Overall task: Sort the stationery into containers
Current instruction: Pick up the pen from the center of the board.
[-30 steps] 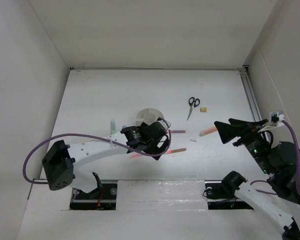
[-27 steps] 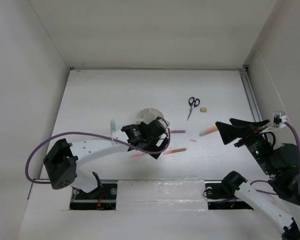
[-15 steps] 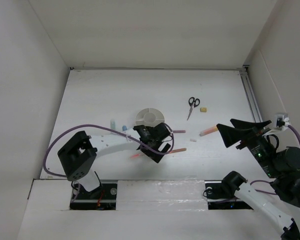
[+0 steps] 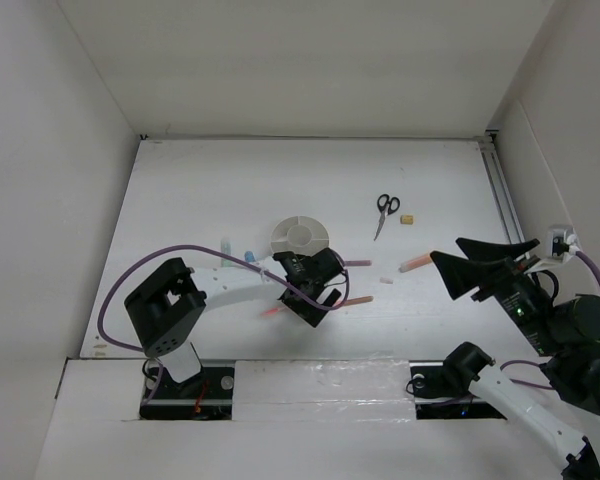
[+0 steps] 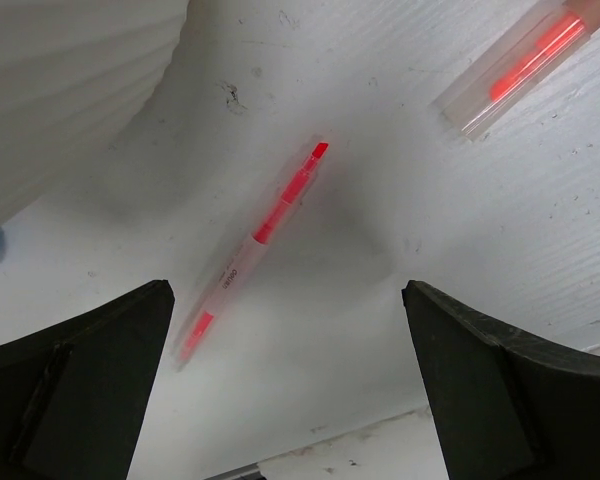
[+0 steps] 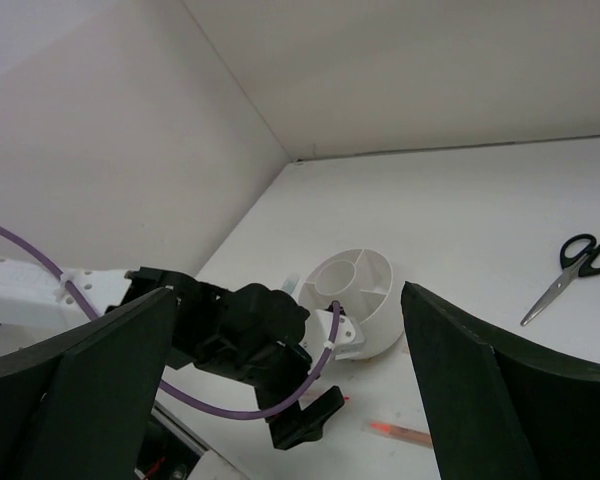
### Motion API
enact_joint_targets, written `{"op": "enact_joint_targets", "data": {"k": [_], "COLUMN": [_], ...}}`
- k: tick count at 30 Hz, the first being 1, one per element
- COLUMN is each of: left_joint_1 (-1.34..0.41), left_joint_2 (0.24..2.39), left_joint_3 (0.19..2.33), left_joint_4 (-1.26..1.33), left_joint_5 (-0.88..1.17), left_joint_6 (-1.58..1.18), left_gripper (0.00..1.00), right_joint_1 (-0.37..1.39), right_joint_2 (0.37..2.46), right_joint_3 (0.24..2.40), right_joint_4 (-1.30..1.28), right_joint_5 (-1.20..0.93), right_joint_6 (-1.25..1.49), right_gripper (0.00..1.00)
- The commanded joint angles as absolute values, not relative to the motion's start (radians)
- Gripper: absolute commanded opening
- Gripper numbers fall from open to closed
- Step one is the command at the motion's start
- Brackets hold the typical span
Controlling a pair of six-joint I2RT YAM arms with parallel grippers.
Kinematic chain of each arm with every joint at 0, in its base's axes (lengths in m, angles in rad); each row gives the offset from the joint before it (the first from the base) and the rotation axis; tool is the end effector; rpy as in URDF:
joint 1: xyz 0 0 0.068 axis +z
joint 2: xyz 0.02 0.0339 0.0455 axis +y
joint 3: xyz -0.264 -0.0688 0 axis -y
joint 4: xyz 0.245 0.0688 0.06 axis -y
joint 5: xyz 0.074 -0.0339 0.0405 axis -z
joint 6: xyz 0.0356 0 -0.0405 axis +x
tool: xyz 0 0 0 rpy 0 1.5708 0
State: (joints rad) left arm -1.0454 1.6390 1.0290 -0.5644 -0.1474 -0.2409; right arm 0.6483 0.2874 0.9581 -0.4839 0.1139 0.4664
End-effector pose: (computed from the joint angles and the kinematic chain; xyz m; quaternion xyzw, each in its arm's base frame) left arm 0.1627 -0.2702 0.1850 0.3694 0.9054 -0.0600 0.2004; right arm 0.0255 0.0142 0.4079 -0.0142 0.6384 0.3758 0.6716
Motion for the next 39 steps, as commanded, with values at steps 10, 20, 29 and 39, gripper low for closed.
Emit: {"op": "enact_joint_targets", "data": {"k": [10, 20, 29, 39], "left_joint_1": [-1.045, -1.054, -1.086, -1.095], "left_joint_2": [1.657, 1.759, 1.729, 1.706], "left_joint_3": [1.025, 1.034, 1.043, 1.052], "left_joint_4": [-0.555, -0.574, -0.613, -0.641], "left_joint_5": [-0.095, -0.083, -0.094, -0.116], "left_joint_6": [-0.23, -0.25, -0.301, -0.347], "left_gripper": [0.99, 0.99, 0.94, 0.84], "right_joint_1": [0.643, 0.643, 0.643, 0.643], "right_joint_2": [0.264, 0.244, 0.244, 0.244], "right_joint_3": [0.957, 0.966, 0.976, 0.966], "right_joint_4": [-0.426, -0.436, -0.436, -0.425], "right_joint_5": [0.081, 0.081, 0.081, 0.061], "right_joint_6": [0.44, 0.431, 0.431, 0.449], "right_gripper": [1.0, 1.0, 1.0, 1.0]}}
